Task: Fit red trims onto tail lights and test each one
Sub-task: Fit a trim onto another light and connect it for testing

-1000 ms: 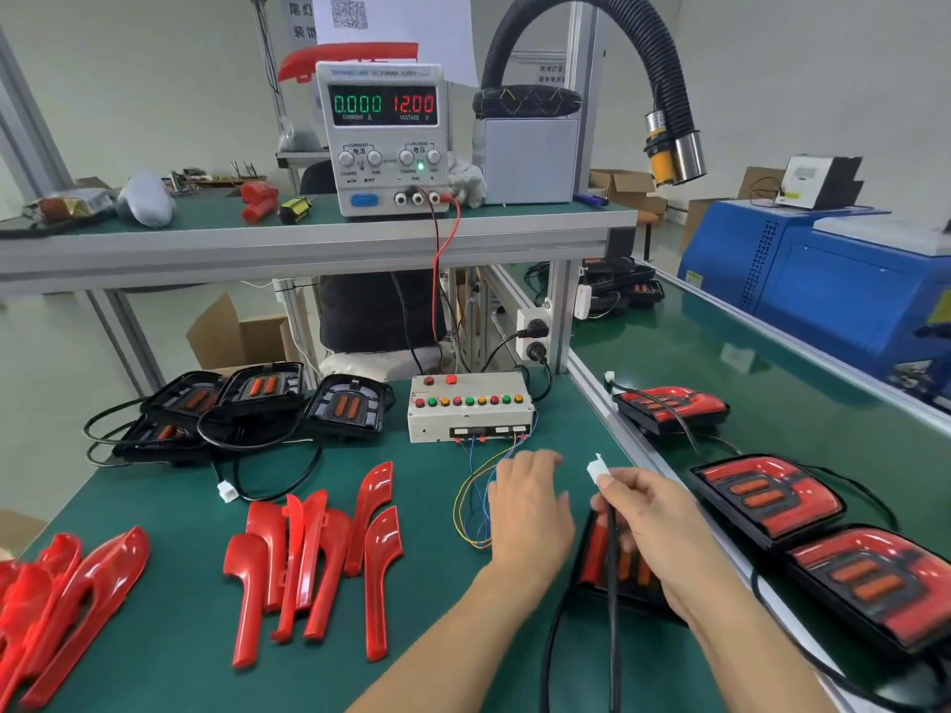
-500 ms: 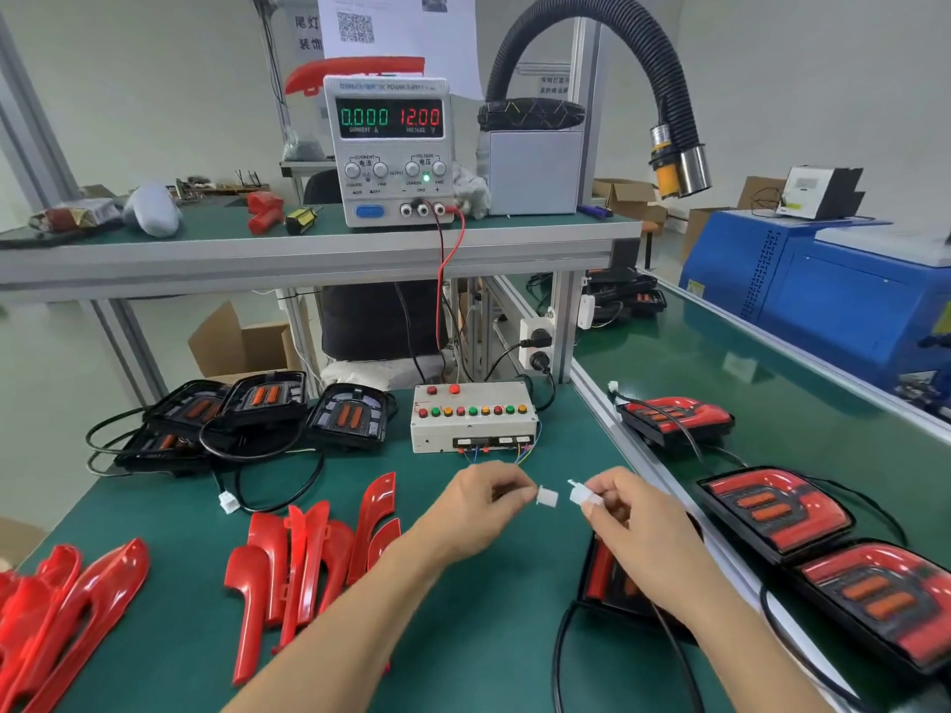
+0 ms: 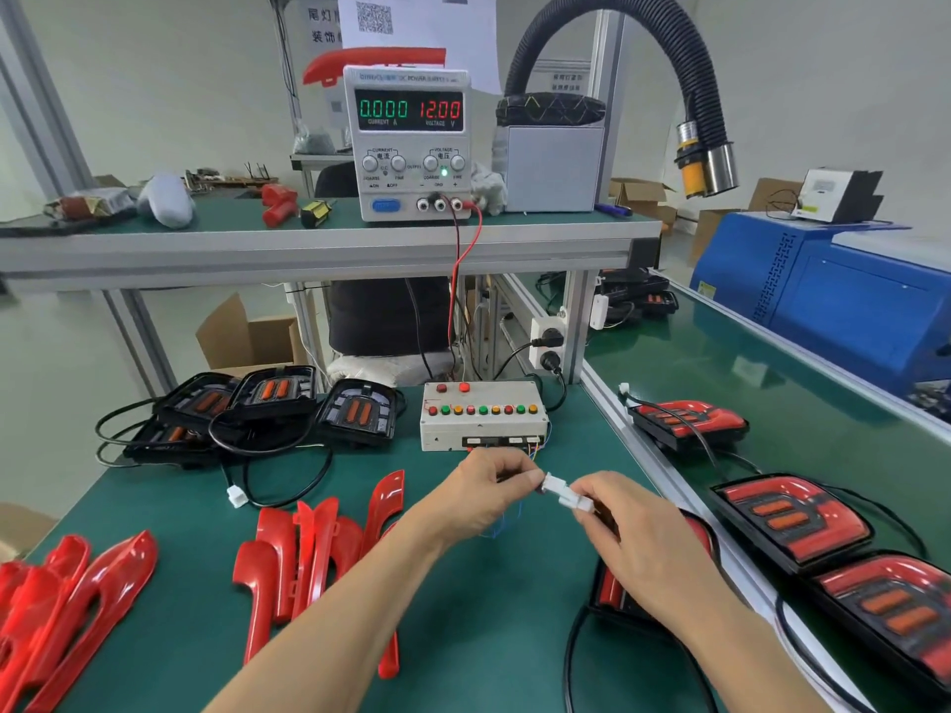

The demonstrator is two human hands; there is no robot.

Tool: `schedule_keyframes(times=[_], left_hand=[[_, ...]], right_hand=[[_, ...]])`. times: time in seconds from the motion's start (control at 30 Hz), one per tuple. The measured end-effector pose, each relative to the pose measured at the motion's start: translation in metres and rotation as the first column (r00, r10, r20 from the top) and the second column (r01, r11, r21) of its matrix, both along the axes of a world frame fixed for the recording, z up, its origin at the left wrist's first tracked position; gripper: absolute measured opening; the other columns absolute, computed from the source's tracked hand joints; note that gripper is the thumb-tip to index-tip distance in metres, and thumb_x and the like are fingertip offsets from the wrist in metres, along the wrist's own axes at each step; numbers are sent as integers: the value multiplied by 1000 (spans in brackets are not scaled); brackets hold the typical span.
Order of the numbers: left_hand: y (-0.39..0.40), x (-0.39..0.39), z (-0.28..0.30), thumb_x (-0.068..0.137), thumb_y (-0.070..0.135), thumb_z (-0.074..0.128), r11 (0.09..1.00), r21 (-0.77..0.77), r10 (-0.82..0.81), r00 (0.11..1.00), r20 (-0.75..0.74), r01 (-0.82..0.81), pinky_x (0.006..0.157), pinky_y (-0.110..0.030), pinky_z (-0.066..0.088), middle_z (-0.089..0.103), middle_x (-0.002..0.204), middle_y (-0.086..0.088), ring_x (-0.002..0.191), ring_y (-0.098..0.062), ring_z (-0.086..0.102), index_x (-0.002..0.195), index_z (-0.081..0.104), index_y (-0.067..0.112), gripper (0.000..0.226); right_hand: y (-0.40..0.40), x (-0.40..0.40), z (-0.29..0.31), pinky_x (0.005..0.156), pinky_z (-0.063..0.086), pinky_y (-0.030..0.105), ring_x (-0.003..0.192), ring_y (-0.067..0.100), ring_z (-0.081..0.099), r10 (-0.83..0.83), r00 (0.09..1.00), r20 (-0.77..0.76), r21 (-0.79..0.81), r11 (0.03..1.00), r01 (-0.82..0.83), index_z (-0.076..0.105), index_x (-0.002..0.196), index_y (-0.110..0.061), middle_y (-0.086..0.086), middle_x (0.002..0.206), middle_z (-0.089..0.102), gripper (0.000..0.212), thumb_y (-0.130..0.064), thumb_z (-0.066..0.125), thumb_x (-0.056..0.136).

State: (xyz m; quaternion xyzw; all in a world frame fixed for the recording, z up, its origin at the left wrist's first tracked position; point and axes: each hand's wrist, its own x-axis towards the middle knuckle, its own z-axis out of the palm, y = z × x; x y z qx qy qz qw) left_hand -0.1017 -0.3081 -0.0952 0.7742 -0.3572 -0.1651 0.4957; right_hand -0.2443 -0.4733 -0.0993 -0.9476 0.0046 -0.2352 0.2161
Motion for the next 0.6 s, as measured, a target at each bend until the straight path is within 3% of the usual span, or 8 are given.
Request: schedule_keyframes(times=[0.33,0.6], left_hand=[[1,0,1,99,26,62,999,-17,-32,999,25,32,51,-17,27,39,53,17,53,-2,32,68,68,39,34],[1,-1,0,98,29,63,999,21,-27,994,107,25,58,-18,33,49,66,12,61,-3,39,68,67,46,34]], right_hand=[[-1,-1,-6,67,51,36,77,11,58,-10,999,53,-9,1000,10,64,107,-23,-14,93,61,10,-22,67,97],[-1,-4,-8,68,52,40,78,14,59,-56,996,69,34,998,53,64,106,-21,-12,94,60,9,-21,65,97]])
